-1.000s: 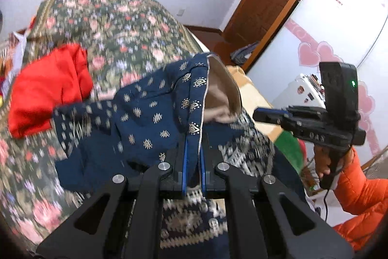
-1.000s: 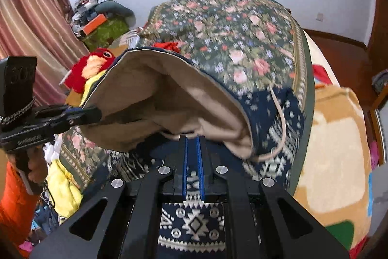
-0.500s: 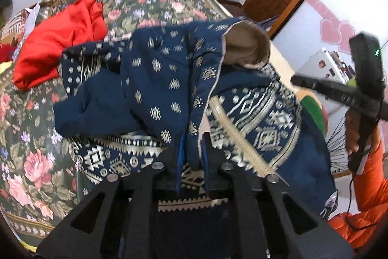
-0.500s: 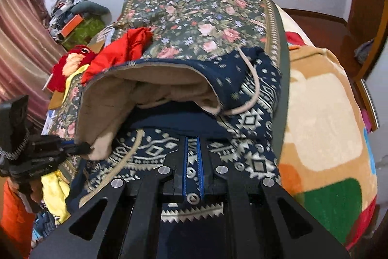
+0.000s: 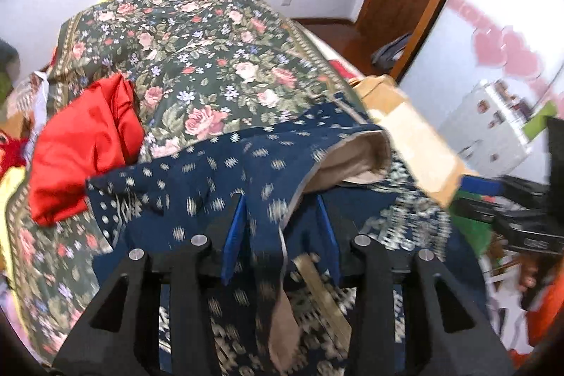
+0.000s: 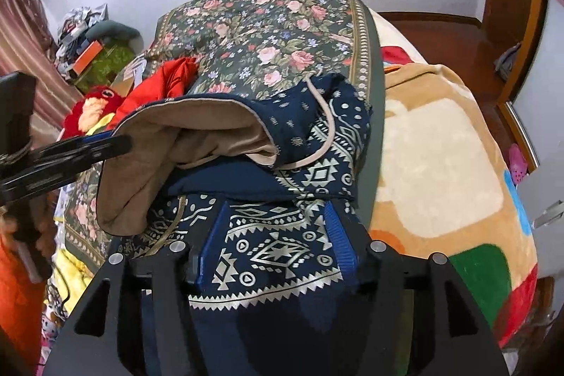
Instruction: Fold large clothes
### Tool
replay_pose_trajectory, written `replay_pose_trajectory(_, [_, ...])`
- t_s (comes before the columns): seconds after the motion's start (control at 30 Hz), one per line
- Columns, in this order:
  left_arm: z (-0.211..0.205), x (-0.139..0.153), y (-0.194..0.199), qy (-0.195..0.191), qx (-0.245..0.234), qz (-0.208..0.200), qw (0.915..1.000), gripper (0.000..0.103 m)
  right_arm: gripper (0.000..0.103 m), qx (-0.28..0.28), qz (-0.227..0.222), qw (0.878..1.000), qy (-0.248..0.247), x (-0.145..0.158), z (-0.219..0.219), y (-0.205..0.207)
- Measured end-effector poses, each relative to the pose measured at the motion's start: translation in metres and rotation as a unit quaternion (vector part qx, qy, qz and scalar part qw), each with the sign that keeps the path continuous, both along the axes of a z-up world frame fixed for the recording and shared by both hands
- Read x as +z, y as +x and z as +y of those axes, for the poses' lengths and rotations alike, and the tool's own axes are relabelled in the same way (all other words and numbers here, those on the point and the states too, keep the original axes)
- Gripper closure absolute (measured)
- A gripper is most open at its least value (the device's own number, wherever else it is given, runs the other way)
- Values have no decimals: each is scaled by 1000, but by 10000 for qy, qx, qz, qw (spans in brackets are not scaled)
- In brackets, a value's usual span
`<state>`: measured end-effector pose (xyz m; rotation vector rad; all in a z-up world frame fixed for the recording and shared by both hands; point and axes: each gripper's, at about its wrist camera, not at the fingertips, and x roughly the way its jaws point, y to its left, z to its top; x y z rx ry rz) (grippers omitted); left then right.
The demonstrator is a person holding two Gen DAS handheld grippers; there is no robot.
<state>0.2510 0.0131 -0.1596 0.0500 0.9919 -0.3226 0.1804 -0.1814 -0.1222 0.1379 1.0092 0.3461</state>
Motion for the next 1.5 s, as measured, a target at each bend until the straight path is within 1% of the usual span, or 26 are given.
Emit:
replay_pose_trajectory(0.07, [-9, -6, 8, 191, -36, 19, 9998, 64, 51, -99, 10, 9999, 24, 0, -7, 0])
replay_pose_trajectory(0.13, [-17, -9, 14, 194, -132, 64, 9997, 74, 51, -195, 26, 9998, 48, 0, -14, -1])
replay_pose_trajectory(0.17, [-23, -8, 14, 92, -232, 97, 9996, 86, 51, -250, 28, 9997, 58, 0, -18, -1])
replay_pose_trajectory(0.2, [-28, -6, 14, -15, -344, 107, 9993, 88, 51, -312, 21, 9995, 74, 1, -22, -1])
replay_pose_trajectory(0.3, [-46, 8, 1, -293, -755, -73, 9967, 88, 51, -437, -63, 9990, 78, 7, -30, 0])
replay_pose_trajectory(0.37, [-62, 17, -12, -455, -1138, -174, 9923, 88, 51, -507, -177, 9986, 6, 17, -34, 5])
replay_pose_trajectory(0.43, [-76, 23, -23, -626, -1496, -198, 9866, 88, 51, -555, -343, 9979, 49, 31, -37, 8])
replay_pose_trajectory(0.5, [-90, 25, -37, -799, -1870, -139, 9790, 89, 51, -542, -525, 9971, 136, 46, -37, 9])
replay_pose_trajectory(0.57, [-101, 21, -48, -922, -2128, -28, 9727, 89, 51, -504, -690, 9962, 186, 57, -36, 10])
replay_pose_trajectory(0.63, [-108, 9, -54, -993, -2277, 225, 9684, 89, 51, -429, -781, 9958, 197, 62, -29, 9])
replay_pose_trajectory(0.7, [-113, -5, -58, -993, -2345, 477, 9659, 88, 51, -272, -764, 9965, 196, 60, -18, 8])
replay_pose_trajectory(0.77, [-113, -20, -64, -994, -2386, 712, 9634, 88, 51, -102, -667, 9976, 137, 51, -8, 9])
replay_pose_trajectory(0.83, [-112, -30, -69, -955, -2361, 885, 9630, 88, 51, 100, -520, 9986, 20, 36, 3, 9])
replay_pose_trajectory(0.9, [-109, -38, -75, -839, -2318, 982, 9642, 87, 51, 256, -267, 9993, -102, 16, 13, 12])
replay_pose_trajectory(0.93, [-107, -41, -77, -772, -2293, 1040, 9647, 85, 51, 293, -129, 9994, -143, 7, 17, 14])
replay_pose_trajectory(0.97, [-105, -41, -79, -746, -2265, 1062, 9653, 79, 51, 318, 10, 9993, -190, -4, 20, 15])
replay_pose_trajectory(1.0, [-101, -41, -82, -723, -2215, 1053, 9668, 74, 51, 329, 164, 9990, -251, -16, 22, 17])
replay_pose_trajectory(1.1, [-84, -32, -88, -641, -1964, 875, 9745, 62, 51, 268, 519, 9973, -438, -46, 22, 20])
replay_pose_trajectory(1.2, [-64, -22, -90, -699, -1683, 752, 9804, 60, 51, 196, 659, 9961, -559, -63, 16, 19])
replay_pose_trajectory(1.27, [-51, -16, -88, -782, -1503, 703, 9830, 55, 48, 175, 646, 9966, -478, -63, 11, 19])
replay_pose_trajectory(1.33, [-34, -8, -84, -743, -1182, 512, 9889, 54, 46, 156, 672, 9964, -493, -59, 8, 20])
replay_pose_trajectory(1.5, [11, 9, -74, -752, -410, 170, 9962, 53, 46, 148, 576, 9963, -617, -45, 6, 21])
